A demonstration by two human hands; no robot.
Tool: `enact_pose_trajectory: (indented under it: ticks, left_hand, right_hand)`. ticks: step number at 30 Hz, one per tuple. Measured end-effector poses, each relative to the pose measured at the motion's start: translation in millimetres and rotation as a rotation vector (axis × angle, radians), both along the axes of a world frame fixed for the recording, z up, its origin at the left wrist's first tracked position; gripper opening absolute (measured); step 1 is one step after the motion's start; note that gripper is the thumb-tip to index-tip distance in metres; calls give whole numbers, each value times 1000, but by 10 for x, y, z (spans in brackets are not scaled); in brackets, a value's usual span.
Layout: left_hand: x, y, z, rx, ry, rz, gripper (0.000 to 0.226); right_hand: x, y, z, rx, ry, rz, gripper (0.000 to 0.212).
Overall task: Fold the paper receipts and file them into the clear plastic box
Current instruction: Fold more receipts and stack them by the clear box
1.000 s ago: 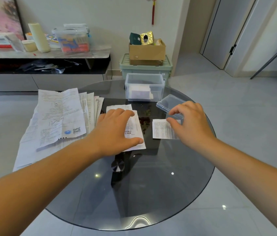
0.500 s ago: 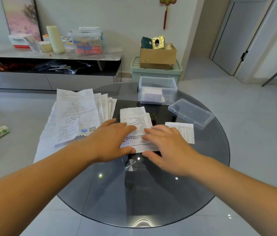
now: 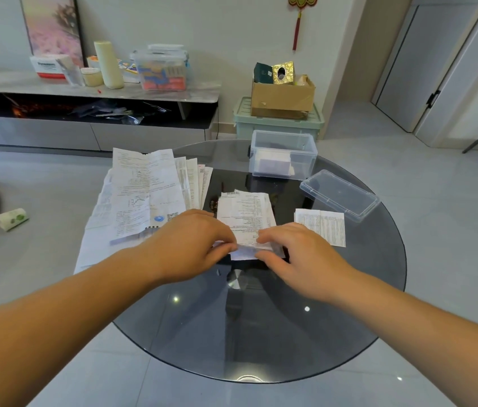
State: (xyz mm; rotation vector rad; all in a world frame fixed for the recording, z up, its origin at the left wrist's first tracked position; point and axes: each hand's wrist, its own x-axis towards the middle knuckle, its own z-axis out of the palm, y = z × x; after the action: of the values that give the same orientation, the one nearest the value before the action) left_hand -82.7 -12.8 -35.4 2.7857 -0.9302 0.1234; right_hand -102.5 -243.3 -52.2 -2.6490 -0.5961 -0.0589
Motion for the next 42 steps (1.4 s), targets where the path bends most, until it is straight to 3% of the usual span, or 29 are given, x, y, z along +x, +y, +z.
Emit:
enact_pose_trajectory:
  ticks: [3,7,12,17,20,25,28,31,37,40,42]
  left_hand:
    - [-66,25,15,-23,-31,11,23]
    - [-261,-6,47,-50,-21,43,16]
    - [-460,-80,-86,-63,65,112,16]
    - [-417,-92,-168,-161,80,154,14]
    - [-372,-93,-194,-191,-34,130,11]
    - [-365,-139,-175,-169,-139,97,24]
    - [-472,-111,-86,-184,-64,77,40]
    - [-620,-42,53,-127,42,37,49]
    - [-782,-46,73,-71,278,-90,16]
    - [-810,-45,63,-105,335,-97,11]
    - [-797,-47,60,-131,343,-80,9]
  right_hand:
    - [-34,-10,23,31,-17,6,25]
    - [-166,-52,83,39,-58,47,40]
    - [-309,-79,32,-39,21,120,43]
    - [-329,-67,0,-8,-29,120,27]
    - [-330,-54,23,21,-66,93,20]
    - [-333,-30,68,81,-125,32,16]
    - [-381,-69,112,120,-118,19,13]
    - [-542,-108,183,200,7,16,8]
    - [-843,-158,125,241,279,105,17]
    - [-858,-207,83,92,301,126,46]
    - [-834,-185,67,95,250,114,45]
